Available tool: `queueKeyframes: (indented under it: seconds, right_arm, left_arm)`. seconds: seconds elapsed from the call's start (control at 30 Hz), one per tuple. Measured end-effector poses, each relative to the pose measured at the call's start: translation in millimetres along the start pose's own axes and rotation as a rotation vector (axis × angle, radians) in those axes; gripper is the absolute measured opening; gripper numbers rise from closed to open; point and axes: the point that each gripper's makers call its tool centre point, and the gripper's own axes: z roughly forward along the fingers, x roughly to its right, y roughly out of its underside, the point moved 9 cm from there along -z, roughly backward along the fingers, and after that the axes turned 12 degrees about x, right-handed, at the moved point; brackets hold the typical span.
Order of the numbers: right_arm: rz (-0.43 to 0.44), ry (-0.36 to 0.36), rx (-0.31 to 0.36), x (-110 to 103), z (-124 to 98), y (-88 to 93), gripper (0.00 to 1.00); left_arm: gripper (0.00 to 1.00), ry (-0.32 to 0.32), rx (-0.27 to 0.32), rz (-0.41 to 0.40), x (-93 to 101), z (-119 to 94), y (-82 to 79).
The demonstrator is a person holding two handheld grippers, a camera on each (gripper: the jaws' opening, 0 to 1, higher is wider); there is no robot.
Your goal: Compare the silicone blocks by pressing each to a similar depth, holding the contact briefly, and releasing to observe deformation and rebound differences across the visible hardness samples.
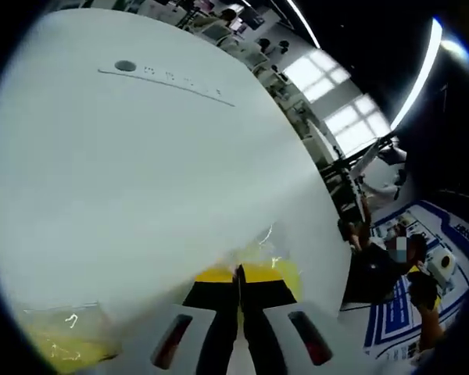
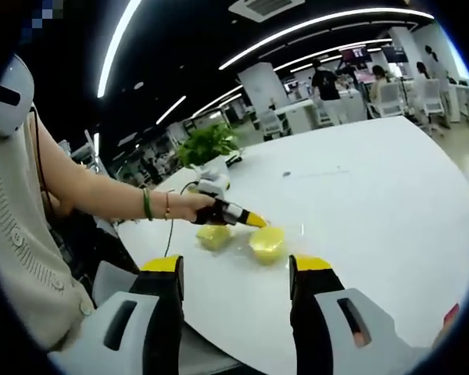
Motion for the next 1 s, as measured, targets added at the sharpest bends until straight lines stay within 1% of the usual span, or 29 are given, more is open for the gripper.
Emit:
queueKeyframes:
  seconds: [0.07, 0.1, 0.13, 0.17, 0.23, 0.33, 0.4, 0.47, 0.53, 0.63, 0.67, 0.8, 0.87, 1.0]
  right_arm:
    - [0.003, -0.001, -0.005, -1, 1, 2.0, 0.49]
    - [0.005, -0.002, -0.005, -2, 1, 2.4, 0.49]
    - [0.011, -0.003, -0.005, -3, 2, 2.8, 0.49]
    - [0.011, -0.003, -0.006, -3, 2, 3.2, 0.49]
    - [0.008, -0.002, -0.012, -4, 3, 4.0, 0.49]
    - [0.002, -0.009, -0.027, -5, 5, 4.7, 0.49]
    - [0.002, -0.015, -0.034, -6, 7, 4.7, 0.49]
    - [0.003, -0.022, -0.036, -9, 8, 4.2, 0.49]
    - [-0.006, -0.024, -0.036, -12, 9, 3.6, 0.48]
    - [-0.029, -0.02, -0.056, -17, 11, 5.0, 0.5]
    - [-0.03, -0.021, -0.057, -18, 11, 5.1, 0.51]
    - [-0.046, -0.04, -0.064, -32, 11, 5.5, 0.51]
    - [-0.054, -0.046, -0.064, -39, 11, 5.0, 0.52]
    - [-0.065, -0.059, -0.058, -53, 11, 6.3, 0.53]
  left_arm:
    - [0.0, -0.027, -0.02, 0.029, -5.2, 2, 3.4]
    - [0.0, -0.02, -0.012, 0.035, -5.8, 1, 3.1]
    - [0.01, -0.018, -0.009, 0.016, -7.2, 1, 2.4]
    - [0.01, -0.019, -0.01, 0.016, -6.6, 1, 2.6]
    - [0.03, -0.02, -0.011, 0.059, -7.2, 0, 2.5]
    - [0.06, -0.029, -0.005, 0.057, -8.4, 0, 1.7]
    - [0.1, -0.04, 0.004, 0.058, -10.1, -2, 1.1]
    - [0.12, -0.046, 0.011, 0.039, -10.2, -6, 1.0]
    - [0.13, -0.043, 0.013, 0.055, -8.6, -10, 1.6]
    - [0.19, -0.047, 0.025, 0.081, -7.1, -23, 1.1]
    - [0.2, -0.046, 0.028, 0.082, -6.8, -25, 0.9]
    - [0.22, -0.033, 0.07, 0.091, -2.0, -48, 0.1]
    - [0.25, -0.026, 0.092, 0.116, 2.3, -60, 0.6]
    - [0.26, -0.002, 0.098, 0.176, 11.1, -84, 7.7]
